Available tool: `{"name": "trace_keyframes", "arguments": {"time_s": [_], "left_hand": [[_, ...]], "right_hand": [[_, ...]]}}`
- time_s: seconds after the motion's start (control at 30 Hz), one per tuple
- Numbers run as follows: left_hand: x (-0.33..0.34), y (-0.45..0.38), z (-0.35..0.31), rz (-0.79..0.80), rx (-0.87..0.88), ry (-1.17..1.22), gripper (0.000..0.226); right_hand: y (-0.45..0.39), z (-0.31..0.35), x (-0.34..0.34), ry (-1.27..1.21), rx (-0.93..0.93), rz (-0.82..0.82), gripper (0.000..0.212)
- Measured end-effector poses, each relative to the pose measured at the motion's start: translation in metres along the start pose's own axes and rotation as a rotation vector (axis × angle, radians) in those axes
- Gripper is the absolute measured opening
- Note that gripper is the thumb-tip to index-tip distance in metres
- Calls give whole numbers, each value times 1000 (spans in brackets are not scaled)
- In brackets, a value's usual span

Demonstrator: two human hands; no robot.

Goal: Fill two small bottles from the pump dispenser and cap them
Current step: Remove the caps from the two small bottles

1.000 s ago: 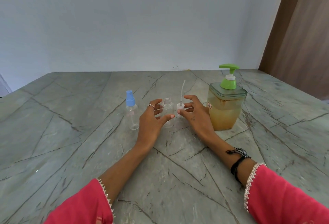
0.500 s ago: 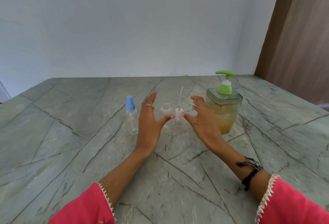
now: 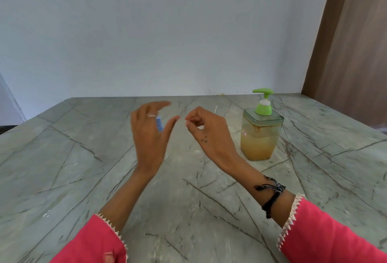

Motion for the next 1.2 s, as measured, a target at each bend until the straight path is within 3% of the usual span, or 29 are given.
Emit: {"name": "trace_keyframes", "arguments": {"time_s": [0.1,0.17,0.3,0.4,0.57,0.7,0.93,1.2], "left_hand": [[-9,-1,38,72,-277,-15,71],[-5,5,57,171,-405,-55,83],[6,20,74,342,-536,70,65],[10,21,68,375,-503,113,41],[12,23,49,353,-467,212,34],[17,28,33,367,-417,266,30],[25,34,28,438,-382,276,28],[23,34,33,454,-461,370,45]], "right_hand": [[-10,12,14,-9,-14,25,10],[-14,16,22,-19,-2,40,11],[-15,19,33,-23,7,53,11],[-12,19,34,-19,17,58,10],[-6,17,18,-4,52,67,33],[-2,13,8,98,84,95,38],[3,8,21,292,74,138,39],[0,13,23,86,35,183,42]]}}
Point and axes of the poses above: each hand's wrist, its own y-axis away from the middle knuckle, its own x-axis out of the palm, z = x × y, the point moved 5 cm from there along -y, towards the middle knuckle, and after that the axes turned 2 degrees about y, right-handed, at the moved point
